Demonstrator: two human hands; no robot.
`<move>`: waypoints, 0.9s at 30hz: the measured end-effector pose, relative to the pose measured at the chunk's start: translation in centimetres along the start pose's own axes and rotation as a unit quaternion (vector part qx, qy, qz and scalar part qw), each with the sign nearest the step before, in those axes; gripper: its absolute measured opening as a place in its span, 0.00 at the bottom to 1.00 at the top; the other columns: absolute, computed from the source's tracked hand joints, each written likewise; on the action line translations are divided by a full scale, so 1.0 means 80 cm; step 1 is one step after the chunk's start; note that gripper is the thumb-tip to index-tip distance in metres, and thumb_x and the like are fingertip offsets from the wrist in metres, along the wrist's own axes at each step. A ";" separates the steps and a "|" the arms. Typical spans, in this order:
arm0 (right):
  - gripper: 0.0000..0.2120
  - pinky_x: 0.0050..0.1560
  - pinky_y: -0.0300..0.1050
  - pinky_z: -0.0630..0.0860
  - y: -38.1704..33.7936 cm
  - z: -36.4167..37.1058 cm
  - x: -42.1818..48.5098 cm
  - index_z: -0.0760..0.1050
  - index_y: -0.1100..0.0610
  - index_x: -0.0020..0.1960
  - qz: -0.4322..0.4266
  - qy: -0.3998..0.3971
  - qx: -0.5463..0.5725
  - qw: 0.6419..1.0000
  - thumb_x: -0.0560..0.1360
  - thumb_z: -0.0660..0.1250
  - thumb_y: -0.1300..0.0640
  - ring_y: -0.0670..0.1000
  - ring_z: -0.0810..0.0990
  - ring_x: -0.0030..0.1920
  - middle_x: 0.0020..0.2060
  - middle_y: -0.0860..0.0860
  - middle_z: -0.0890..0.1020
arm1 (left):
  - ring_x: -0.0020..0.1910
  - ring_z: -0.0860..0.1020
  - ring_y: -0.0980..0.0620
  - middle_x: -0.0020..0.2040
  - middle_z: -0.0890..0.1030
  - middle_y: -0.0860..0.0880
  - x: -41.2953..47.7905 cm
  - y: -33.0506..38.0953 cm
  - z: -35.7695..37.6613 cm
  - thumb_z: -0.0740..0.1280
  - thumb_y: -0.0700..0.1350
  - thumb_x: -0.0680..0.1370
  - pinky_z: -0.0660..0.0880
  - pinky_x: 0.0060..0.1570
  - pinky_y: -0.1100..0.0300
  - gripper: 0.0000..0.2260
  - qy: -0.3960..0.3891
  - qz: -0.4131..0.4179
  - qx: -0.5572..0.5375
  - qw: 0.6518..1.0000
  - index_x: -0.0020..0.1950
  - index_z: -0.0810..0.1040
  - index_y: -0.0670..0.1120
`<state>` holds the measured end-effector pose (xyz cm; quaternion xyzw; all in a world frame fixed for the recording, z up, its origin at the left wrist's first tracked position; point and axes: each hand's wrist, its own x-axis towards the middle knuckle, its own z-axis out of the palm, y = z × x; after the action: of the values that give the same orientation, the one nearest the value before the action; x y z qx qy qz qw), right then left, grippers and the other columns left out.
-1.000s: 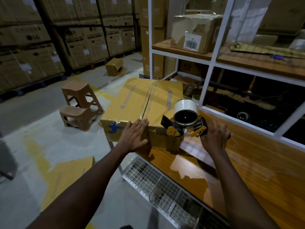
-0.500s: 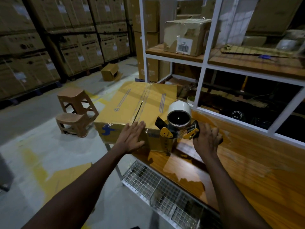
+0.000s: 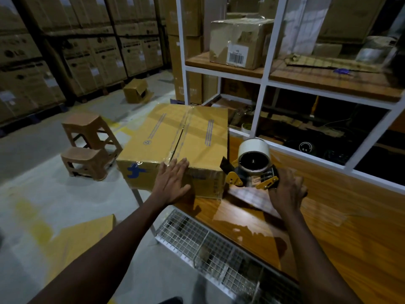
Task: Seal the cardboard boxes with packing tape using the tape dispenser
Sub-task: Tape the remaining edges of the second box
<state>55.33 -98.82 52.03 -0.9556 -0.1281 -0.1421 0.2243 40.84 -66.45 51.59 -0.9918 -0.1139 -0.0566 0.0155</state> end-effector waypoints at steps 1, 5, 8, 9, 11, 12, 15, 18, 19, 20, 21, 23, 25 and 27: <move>0.22 0.54 0.56 0.62 -0.002 0.002 -0.003 0.72 0.56 0.64 0.002 -0.006 0.000 1.000 0.70 0.68 0.63 0.62 0.66 0.56 0.59 0.58 0.74 | 0.80 0.51 0.46 0.81 0.52 0.50 0.003 0.007 -0.002 0.40 0.66 0.71 0.43 0.75 0.41 0.41 -0.005 -0.011 -0.002 1.000 0.81 0.52 0.48; 0.26 0.55 0.55 0.62 -0.005 0.007 -0.006 0.71 0.56 0.66 0.007 -0.013 0.004 1.000 0.69 0.68 0.64 0.61 0.65 0.56 0.60 0.58 0.73 | 0.80 0.46 0.48 0.81 0.46 0.48 0.024 0.044 -0.011 0.35 0.67 0.70 0.41 0.75 0.44 0.42 -0.036 0.049 0.006 0.998 0.81 0.45 0.48; 0.26 0.56 0.56 0.61 -0.003 0.011 -0.005 0.70 0.55 0.67 0.017 -0.014 0.001 1.000 0.69 0.68 0.64 0.61 0.65 0.56 0.61 0.57 0.73 | 0.80 0.45 0.47 0.81 0.44 0.47 0.035 0.061 -0.010 0.36 0.67 0.70 0.45 0.77 0.46 0.42 -0.047 0.088 0.013 0.995 0.81 0.43 0.47; 0.26 0.56 0.56 0.61 -0.002 0.012 -0.004 0.70 0.55 0.66 0.019 -0.016 0.005 1.000 0.69 0.68 0.64 0.61 0.66 0.56 0.61 0.57 0.73 | 0.80 0.45 0.47 0.81 0.44 0.47 0.035 0.061 -0.009 0.37 0.67 0.70 0.46 0.77 0.47 0.42 -0.045 0.090 0.014 0.995 0.81 0.43 0.47; 0.24 0.56 0.56 0.62 0.003 0.011 -0.002 0.71 0.54 0.64 0.029 -0.012 0.018 0.999 0.69 0.68 0.63 0.62 0.66 0.57 0.60 0.56 0.74 | 0.80 0.47 0.47 0.81 0.46 0.47 0.031 0.058 -0.008 0.39 0.66 0.70 0.46 0.77 0.48 0.42 -0.040 0.094 0.013 0.995 0.81 0.44 0.47; 0.23 0.56 0.57 0.62 0.008 0.009 -0.001 0.71 0.54 0.63 0.037 -0.006 0.025 0.999 0.69 0.68 0.62 0.61 0.66 0.57 0.60 0.56 0.74 | 0.80 0.48 0.47 0.81 0.47 0.48 0.030 0.056 -0.009 0.40 0.66 0.70 0.47 0.77 0.49 0.42 -0.040 0.094 0.012 0.995 0.81 0.45 0.47; 0.23 0.56 0.58 0.62 0.031 0.003 -0.003 0.72 0.52 0.63 0.044 0.016 0.024 0.999 0.69 0.69 0.63 0.61 0.66 0.56 0.60 0.55 0.74 | 0.80 0.48 0.47 0.81 0.47 0.48 0.031 0.055 -0.009 0.40 0.66 0.70 0.47 0.77 0.49 0.42 -0.038 0.091 0.012 0.995 0.81 0.45 0.47; 0.25 0.55 0.57 0.62 0.049 0.002 -0.013 0.71 0.52 0.65 0.056 0.011 0.007 0.998 0.69 0.68 0.63 0.61 0.66 0.56 0.60 0.55 0.74 | 0.80 0.49 0.48 0.81 0.47 0.48 0.031 0.055 -0.008 0.40 0.67 0.70 0.48 0.76 0.49 0.43 -0.039 0.087 0.011 0.995 0.81 0.46 0.48; 0.25 0.54 0.56 0.62 0.050 0.004 -0.017 0.71 0.52 0.65 0.055 0.002 -0.011 0.998 0.69 0.68 0.63 0.61 0.66 0.55 0.59 0.56 0.74 | 0.80 0.49 0.48 0.81 0.47 0.49 0.031 0.056 -0.007 0.40 0.67 0.70 0.48 0.76 0.49 0.43 -0.039 0.088 0.011 0.995 0.81 0.46 0.48; 0.25 0.53 0.55 0.62 0.048 0.008 -0.021 0.71 0.53 0.65 0.051 -0.009 -0.028 0.998 0.69 0.68 0.63 0.60 0.66 0.55 0.59 0.56 0.74 | 0.80 0.49 0.48 0.81 0.47 0.49 0.030 0.056 -0.007 0.40 0.67 0.70 0.48 0.76 0.50 0.43 -0.038 0.089 0.010 0.995 0.81 0.46 0.48; 0.25 0.53 0.55 0.61 0.044 0.013 -0.023 0.71 0.53 0.65 0.048 -0.019 -0.040 0.998 0.69 0.69 0.63 0.60 0.66 0.55 0.59 0.56 0.74 | 0.80 0.49 0.49 0.81 0.47 0.49 0.030 0.057 -0.008 0.40 0.66 0.70 0.47 0.76 0.50 0.42 -0.036 0.092 0.008 0.995 0.81 0.46 0.48; 0.25 0.53 0.55 0.62 0.036 0.022 -0.027 0.71 0.53 0.65 0.051 -0.035 -0.049 0.997 0.69 0.69 0.62 0.60 0.67 0.54 0.58 0.56 0.74 | 0.80 0.49 0.49 0.81 0.48 0.49 0.030 0.058 -0.010 0.39 0.66 0.70 0.47 0.76 0.51 0.42 -0.034 0.097 0.000 0.995 0.81 0.47 0.48; 0.25 0.53 0.54 0.62 0.030 0.029 -0.028 0.70 0.53 0.66 0.056 -0.042 -0.053 0.996 0.70 0.70 0.61 0.59 0.67 0.53 0.58 0.56 0.74 | 0.80 0.49 0.48 0.81 0.48 0.49 0.029 0.057 -0.012 0.39 0.65 0.70 0.47 0.76 0.50 0.42 -0.034 0.098 -0.009 0.995 0.81 0.47 0.48; 0.25 0.53 0.54 0.62 0.025 0.034 -0.026 0.71 0.54 0.66 0.053 -0.046 -0.073 0.995 0.70 0.70 0.60 0.60 0.67 0.54 0.58 0.56 0.74 | 0.80 0.49 0.48 0.81 0.48 0.49 0.029 0.058 -0.012 0.39 0.65 0.70 0.46 0.76 0.50 0.42 -0.034 0.100 -0.011 0.994 0.81 0.47 0.49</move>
<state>54.57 -99.65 48.25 -0.9804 -0.0773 -0.0946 0.1548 44.04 -70.47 52.77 -0.9996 -0.0143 -0.0223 0.0065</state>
